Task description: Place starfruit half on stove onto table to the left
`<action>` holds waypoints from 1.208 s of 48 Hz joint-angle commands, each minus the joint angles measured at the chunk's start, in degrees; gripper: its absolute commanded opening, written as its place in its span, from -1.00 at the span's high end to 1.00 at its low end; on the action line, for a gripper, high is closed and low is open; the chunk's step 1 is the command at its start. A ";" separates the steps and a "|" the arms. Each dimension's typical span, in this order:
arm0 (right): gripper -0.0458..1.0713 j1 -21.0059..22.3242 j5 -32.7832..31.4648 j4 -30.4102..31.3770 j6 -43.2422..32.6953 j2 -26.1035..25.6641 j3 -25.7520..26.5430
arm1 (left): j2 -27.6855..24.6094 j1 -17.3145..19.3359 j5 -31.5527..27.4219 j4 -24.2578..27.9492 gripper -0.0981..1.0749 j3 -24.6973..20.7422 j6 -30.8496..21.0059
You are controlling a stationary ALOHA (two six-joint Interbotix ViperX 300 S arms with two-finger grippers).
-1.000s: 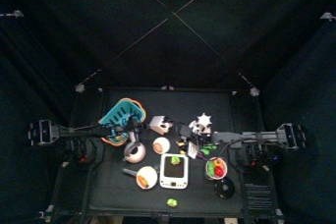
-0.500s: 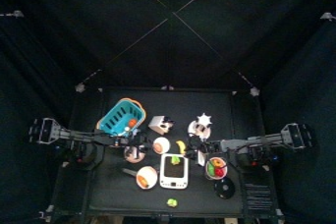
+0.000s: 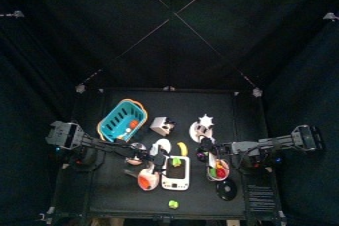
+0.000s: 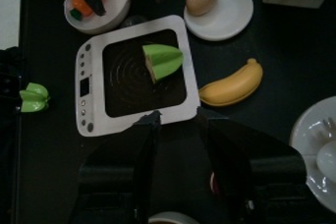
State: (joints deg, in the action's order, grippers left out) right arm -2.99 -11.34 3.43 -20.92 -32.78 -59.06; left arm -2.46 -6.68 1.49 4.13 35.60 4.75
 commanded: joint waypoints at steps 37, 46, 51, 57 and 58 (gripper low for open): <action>-0.42 0.18 2.20 -1.41 -0.09 -0.44 -1.76 | -11.87 2.81 1.49 -16.00 -0.91 -10.11 -0.09; -0.42 0.18 2.72 -1.41 -0.09 -0.44 -2.29 | -12.39 2.72 2.11 -16.79 -0.91 -10.46 -0.09; -0.42 0.18 3.25 -1.67 -0.09 -0.35 -2.55 | -13.10 2.81 2.37 -17.14 -0.91 -10.63 -0.09; -0.42 0.26 3.60 -1.76 -0.09 -0.35 -2.81 | -13.80 2.90 2.37 -17.31 -0.90 -11.16 -0.09; -0.42 0.26 3.60 -1.76 -0.09 -0.35 -2.81 | -13.80 2.81 2.37 -17.40 -0.90 -11.25 -0.09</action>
State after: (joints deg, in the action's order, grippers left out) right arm -2.81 -8.35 1.76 -20.92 -32.96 -62.40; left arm -16.79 -3.96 3.34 -13.10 26.10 4.57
